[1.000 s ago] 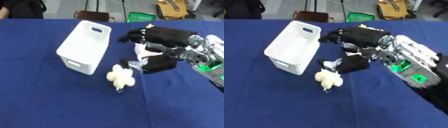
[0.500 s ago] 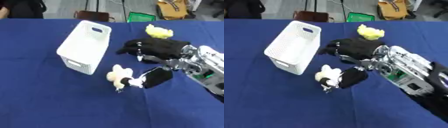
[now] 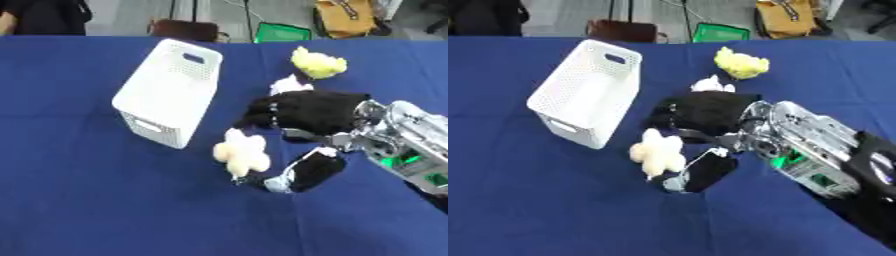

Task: Pick up objects on the table and place them in the box.

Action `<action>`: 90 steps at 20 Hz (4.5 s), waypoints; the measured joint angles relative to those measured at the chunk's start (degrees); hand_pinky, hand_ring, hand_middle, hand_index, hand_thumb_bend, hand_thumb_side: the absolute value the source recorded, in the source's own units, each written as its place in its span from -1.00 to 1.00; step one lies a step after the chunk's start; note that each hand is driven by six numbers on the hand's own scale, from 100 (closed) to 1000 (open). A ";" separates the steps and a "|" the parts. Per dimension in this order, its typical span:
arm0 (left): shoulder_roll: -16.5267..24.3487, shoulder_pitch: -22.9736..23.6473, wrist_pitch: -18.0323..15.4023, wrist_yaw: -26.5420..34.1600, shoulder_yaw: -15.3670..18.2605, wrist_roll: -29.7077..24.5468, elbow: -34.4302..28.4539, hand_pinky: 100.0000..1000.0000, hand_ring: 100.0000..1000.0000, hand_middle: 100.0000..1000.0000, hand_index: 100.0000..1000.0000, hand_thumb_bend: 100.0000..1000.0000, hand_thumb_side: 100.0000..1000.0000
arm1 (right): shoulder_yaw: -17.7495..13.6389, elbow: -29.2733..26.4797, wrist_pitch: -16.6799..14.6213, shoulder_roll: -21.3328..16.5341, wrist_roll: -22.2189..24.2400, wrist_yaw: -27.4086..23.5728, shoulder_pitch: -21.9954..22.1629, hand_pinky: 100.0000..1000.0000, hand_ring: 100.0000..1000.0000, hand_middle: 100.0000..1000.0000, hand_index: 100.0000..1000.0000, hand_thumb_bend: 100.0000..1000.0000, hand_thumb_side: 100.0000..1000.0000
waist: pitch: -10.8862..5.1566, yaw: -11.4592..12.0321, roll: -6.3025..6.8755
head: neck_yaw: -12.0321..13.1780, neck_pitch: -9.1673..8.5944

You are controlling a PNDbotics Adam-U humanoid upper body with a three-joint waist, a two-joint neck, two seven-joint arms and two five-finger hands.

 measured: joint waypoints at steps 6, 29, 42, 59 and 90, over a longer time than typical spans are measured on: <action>-0.03 -0.01 -0.08 0.03 -0.27 -0.08 0.00 0.44 0.56 0.50 0.47 -1.00 0.31 | 0.34 3.50 -1.88 1.28 -2.77 3.67 -0.04 0.82 0.95 0.74 0.92 -0.33 0.39 | 0.13 0.07 0.15 | -0.17 -0.20; -0.50 -0.07 -0.08 0.27 -0.29 -0.08 0.00 0.45 0.55 0.49 0.46 -1.00 0.30 | 2.45 14.09 -6.20 6.64 -2.15 7.67 -1.27 0.88 1.00 0.84 1.00 -0.11 0.17 | 0.37 0.63 0.15 | -0.31 -0.49; -1.00 -0.07 -0.08 0.28 -0.29 -0.08 0.00 0.45 0.56 0.49 0.45 -1.00 0.30 | 2.46 18.42 -8.08 8.33 -2.42 9.66 -2.15 0.86 0.98 0.78 0.98 -0.21 0.24 | 0.64 0.87 0.14 | -0.39 -0.95; -1.01 -0.13 -0.30 0.32 -0.29 -0.39 0.00 0.45 0.56 0.50 0.46 -1.00 0.30 | 2.45 22.56 -7.75 9.97 -8.64 11.61 -2.95 0.85 0.94 0.66 0.87 -0.46 0.31 | 0.70 0.98 0.14 | -0.53 -1.49; -1.02 -0.46 -0.20 0.34 -0.29 -0.55 0.00 0.46 0.56 0.50 0.46 -1.00 0.30 | 2.43 20.28 -4.53 8.91 -23.35 10.96 -2.06 0.69 0.57 -0.21 -0.03 -1.00 0.03 | 0.96 0.87 -0.06 | -0.50 -1.52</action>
